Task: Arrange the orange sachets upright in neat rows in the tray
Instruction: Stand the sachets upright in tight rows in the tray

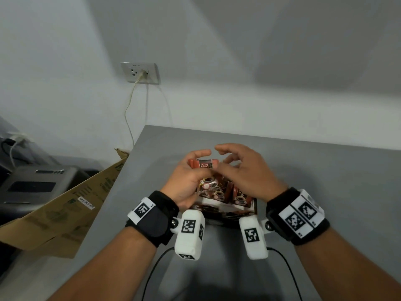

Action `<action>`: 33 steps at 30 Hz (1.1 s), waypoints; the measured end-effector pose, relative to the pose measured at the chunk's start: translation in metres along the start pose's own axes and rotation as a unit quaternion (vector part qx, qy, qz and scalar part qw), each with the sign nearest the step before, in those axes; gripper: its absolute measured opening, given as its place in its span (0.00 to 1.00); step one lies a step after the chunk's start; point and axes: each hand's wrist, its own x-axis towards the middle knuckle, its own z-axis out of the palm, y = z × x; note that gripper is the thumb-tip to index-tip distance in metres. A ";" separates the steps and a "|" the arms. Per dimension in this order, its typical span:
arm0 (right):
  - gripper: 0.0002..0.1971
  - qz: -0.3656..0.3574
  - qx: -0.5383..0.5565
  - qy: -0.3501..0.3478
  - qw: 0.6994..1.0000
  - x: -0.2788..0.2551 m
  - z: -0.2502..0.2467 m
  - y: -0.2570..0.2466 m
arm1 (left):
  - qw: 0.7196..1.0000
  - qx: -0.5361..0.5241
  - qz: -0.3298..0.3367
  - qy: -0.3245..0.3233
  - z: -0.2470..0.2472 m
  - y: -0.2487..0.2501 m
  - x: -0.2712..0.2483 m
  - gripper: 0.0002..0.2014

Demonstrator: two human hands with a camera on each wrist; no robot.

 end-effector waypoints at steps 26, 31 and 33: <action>0.05 0.138 -0.168 -0.074 0.973 0.043 0.078 0.060 | 0.975 0.116 -0.027 0.186 -0.067 -0.014 0.004 0.11; 0.06 0.128 -0.181 -0.058 0.973 0.043 0.079 0.066 | 0.980 0.099 -0.039 0.168 -0.063 -0.014 0.004 0.17; 0.08 0.128 -0.173 -0.053 0.975 0.043 0.080 0.068 | 0.980 0.100 -0.046 0.167 -0.062 -0.015 0.005 0.20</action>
